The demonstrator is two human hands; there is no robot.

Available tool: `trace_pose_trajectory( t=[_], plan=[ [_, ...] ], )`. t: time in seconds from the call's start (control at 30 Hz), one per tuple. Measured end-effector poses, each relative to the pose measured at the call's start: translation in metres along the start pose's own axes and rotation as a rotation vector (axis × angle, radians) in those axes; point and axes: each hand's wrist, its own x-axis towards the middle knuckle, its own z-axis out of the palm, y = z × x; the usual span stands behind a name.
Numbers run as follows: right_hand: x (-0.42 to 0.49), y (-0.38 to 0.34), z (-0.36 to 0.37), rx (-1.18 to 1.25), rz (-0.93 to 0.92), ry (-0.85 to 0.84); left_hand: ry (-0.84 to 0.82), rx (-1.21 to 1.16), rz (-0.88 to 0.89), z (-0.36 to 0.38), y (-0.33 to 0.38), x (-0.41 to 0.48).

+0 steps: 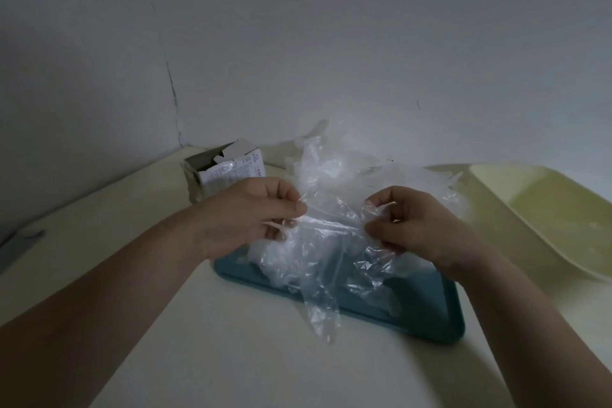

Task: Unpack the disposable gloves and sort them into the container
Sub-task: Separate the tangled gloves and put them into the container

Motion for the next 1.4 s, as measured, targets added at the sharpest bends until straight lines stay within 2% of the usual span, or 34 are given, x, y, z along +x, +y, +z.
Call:
trace_pose_trajectory(
  t=[0.1,0.2,0.3,0.33,0.4,0.47,0.53,0.57,0.63,0.7,0.8,1.1,1.27,1.33,1.4],
  plan=[
    [-0.006,-0.007,0.004,-0.133,0.065,-0.109,0.036,-0.055,0.06,0.003,-0.003,-0.003],
    [-0.016,-0.023,0.005,-0.278,-0.033,-0.065,0.0,0.024,0.144,0.006,-0.006,-0.008],
    [-0.025,-0.037,0.006,-0.238,-0.147,0.02,-0.147,0.065,0.186,0.004,-0.001,-0.013],
    [-0.027,-0.04,0.007,-0.2,-0.153,-0.003,-0.209,0.058,0.194,0.005,0.002,-0.014],
    [-0.028,-0.04,0.01,-0.037,-0.139,-0.154,-0.267,0.047,0.242,0.011,0.01,-0.014],
    [-0.024,-0.031,0.017,0.163,-0.099,-0.295,-0.183,0.077,0.292,0.022,0.016,-0.008],
    [-0.017,-0.016,0.023,0.246,-0.006,-0.259,0.004,0.14,0.306,0.029,0.016,0.003],
    [-0.014,-0.008,0.024,0.225,0.034,-0.226,0.108,0.192,0.308,0.028,0.012,0.01],
    [-0.009,0.0,0.025,0.018,0.026,-0.2,0.266,0.411,0.289,0.019,-0.004,0.023],
    [-0.007,0.005,0.025,-0.198,0.001,-0.24,0.272,0.72,0.204,0.008,-0.027,0.03],
    [-0.005,0.006,0.027,-0.253,-0.032,-0.273,0.209,0.992,0.143,0.003,-0.052,0.034],
    [0.0,0.011,0.028,-0.517,-0.157,-0.361,0.257,0.825,0.276,-0.005,-0.051,0.042],
    [-0.004,0.003,0.026,-0.344,-0.23,-0.371,0.535,0.712,0.556,-0.012,-0.025,0.043],
    [-0.006,-0.002,0.025,-0.272,-0.261,-0.348,0.608,0.645,0.613,-0.012,-0.01,0.037],
    [-0.008,-0.005,0.023,-0.217,-0.31,-0.31,0.595,0.501,0.585,-0.009,0.002,0.029]
  ],
)
